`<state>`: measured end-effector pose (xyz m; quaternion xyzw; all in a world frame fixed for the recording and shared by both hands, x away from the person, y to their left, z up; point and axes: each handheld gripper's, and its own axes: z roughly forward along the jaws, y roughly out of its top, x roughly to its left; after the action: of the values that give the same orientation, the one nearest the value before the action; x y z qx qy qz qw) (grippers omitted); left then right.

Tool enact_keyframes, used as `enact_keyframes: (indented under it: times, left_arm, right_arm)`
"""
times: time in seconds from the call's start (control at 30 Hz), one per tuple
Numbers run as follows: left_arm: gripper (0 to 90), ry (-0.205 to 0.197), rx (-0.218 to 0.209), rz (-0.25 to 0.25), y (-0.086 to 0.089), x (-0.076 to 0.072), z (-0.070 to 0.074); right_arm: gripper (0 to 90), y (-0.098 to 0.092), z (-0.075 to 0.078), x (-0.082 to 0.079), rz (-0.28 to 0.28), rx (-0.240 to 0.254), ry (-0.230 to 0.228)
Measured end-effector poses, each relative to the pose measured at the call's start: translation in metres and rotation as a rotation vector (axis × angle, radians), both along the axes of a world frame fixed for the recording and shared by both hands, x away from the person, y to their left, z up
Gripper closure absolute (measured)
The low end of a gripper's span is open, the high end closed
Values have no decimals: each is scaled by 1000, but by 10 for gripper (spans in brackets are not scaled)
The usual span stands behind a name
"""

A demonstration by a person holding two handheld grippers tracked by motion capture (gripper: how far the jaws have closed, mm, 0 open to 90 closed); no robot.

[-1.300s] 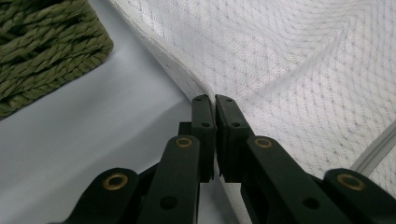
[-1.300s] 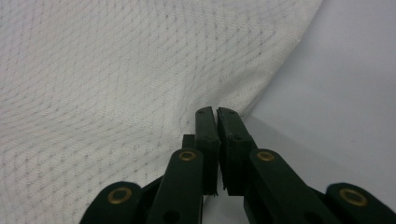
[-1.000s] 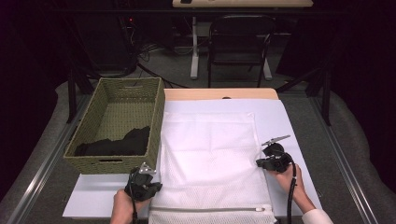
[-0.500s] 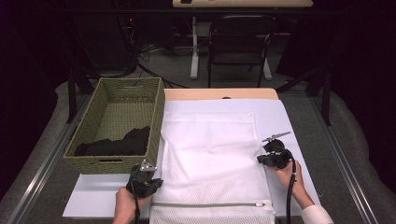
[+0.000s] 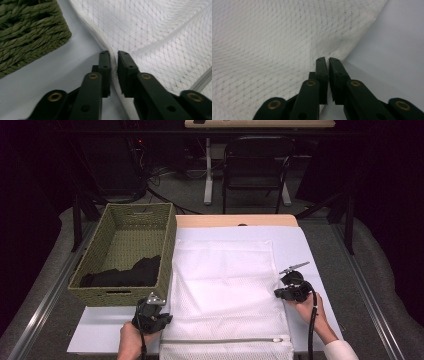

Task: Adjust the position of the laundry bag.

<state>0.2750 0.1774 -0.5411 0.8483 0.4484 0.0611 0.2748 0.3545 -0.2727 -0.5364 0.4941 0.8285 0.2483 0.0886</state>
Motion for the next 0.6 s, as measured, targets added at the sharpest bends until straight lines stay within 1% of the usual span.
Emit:
enact_keyframes:
  times: [0.03, 0.07, 0.1, 0.13, 0.17, 0.2, 0.23, 0.27, 0.3, 0.33, 0.4, 0.43, 0.47, 0.5, 0.6]
  left_arm:
    - [770, -1, -1, -4, 0, 0, 0]
    - [721, -1, -1, -4, 0, 0, 0]
    - [721, 7, 0, 2, -2, -1, 1]
    - [646, 10, -6, -10, -2, -2, 1]
    - [623, -1, 6, -15, -3, -2, 2]
    - [585, -1, 6, -15, -3, -2, 2]
    - [572, 3, 2, -20, -4, -3, 2]
    - [562, 3, 2, -20, -4, -3, 2]
    - [562, 4, 4, -21, -5, -4, 3]
    - [534, 4, 7, -25, -5, -4, 3]
    - [534, 5, 7, -26, -5, -4, 3]
    - [534, 4, 6, -27, -5, -4, 3]
    - [538, 9, 2, -22, -5, -4, 3]
    - [542, 9, 2, -22, -5, -4, 3]
    - [554, 16, -8, -25, -5, -3, 3]
  right_arm:
    - [808, 0, 1, 0, -1, 13, 5]
    - [808, 0, 1, 0, -1, 13, 5]
    - [758, -2, 2, 0, 5, 14, 2]
    - [659, -6, 6, 1, 7, 56, -3]
    - [621, -8, 8, 1, 13, 65, -4]
    - [621, -8, 8, 1, 13, 65, -4]
    - [571, -12, 13, 2, 9, 101, -15]
    - [571, -12, 13, 2, 9, 101, -15]
    - [542, -15, 15, 4, 8, 106, -25]
    - [505, -18, 19, 9, -5, 116, -35]
    - [499, -18, 21, 11, -11, 117, -39]
    - [489, -19, 22, 20, -25, 123, -57]
    - [487, -19, 24, 25, -29, 126, -57]
    - [487, -19, 24, 25, -29, 126, -57]
    - [488, -17, 25, 43, -43, 112, -70]
